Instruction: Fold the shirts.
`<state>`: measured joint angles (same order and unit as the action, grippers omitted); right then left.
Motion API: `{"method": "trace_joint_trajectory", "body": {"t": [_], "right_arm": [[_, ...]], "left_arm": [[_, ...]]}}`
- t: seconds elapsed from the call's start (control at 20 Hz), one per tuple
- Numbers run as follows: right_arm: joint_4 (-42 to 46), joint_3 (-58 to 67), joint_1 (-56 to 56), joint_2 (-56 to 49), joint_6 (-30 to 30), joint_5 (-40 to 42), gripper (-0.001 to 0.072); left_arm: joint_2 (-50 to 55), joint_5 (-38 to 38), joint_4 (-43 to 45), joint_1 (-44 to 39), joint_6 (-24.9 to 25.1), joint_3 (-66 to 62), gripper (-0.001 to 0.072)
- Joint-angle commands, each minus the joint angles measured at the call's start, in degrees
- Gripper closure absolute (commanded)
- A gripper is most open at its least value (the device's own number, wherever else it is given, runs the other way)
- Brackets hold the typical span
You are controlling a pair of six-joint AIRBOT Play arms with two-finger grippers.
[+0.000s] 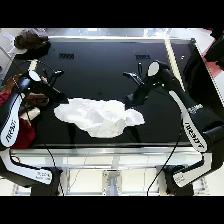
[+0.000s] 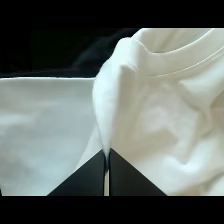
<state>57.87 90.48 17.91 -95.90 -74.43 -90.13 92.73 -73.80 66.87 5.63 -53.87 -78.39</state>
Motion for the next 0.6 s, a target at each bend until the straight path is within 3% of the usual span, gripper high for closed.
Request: {"method": "trace_joint_trajectory", "body": {"t": [0.0, 0.15, 0.35, 0.4, 0.5, 0.55], "right_arm": [[-11.6, -2.8, 0.3, 0.0, 5.1, 3.5, 0.0248], [-8.2, -2.8, 2.2, 0.0, 5.5, 1.4, 0.0176], [-2.6, -3.6, 7.8, -0.6, 8.6, 2.6, 0.0182], [-0.2, -3.6, 9.2, -0.8, 8.6, 3.7, 0.0213], [5.6, -3.5, 11.2, -0.8, 8.2, 7.6, 0.067], [7.1, -3.1, 11.3, -0.8, 7.9, 8.7, 0.0693]], "left_arm": [[-1.7, -0.1, 0.0, 0.0, -1.5, -0.1, 0.0693], [-1.9, -0.7, 0.0, 0.0, -3.0, -0.1, 0.0693], [-1.9, -1.1, 0.0, 0.0, -4.0, -0.1, 0.0693], [-1.9, -1.1, 0.0, 0.0, -4.0, -0.1, 0.0694], [-2.7, -1.0, 0.0, 0.0, -4.0, -0.1, 0.0694], [-3.9, -0.7, 0.0, 0.0, -4.0, -0.4, 0.0694]]}}
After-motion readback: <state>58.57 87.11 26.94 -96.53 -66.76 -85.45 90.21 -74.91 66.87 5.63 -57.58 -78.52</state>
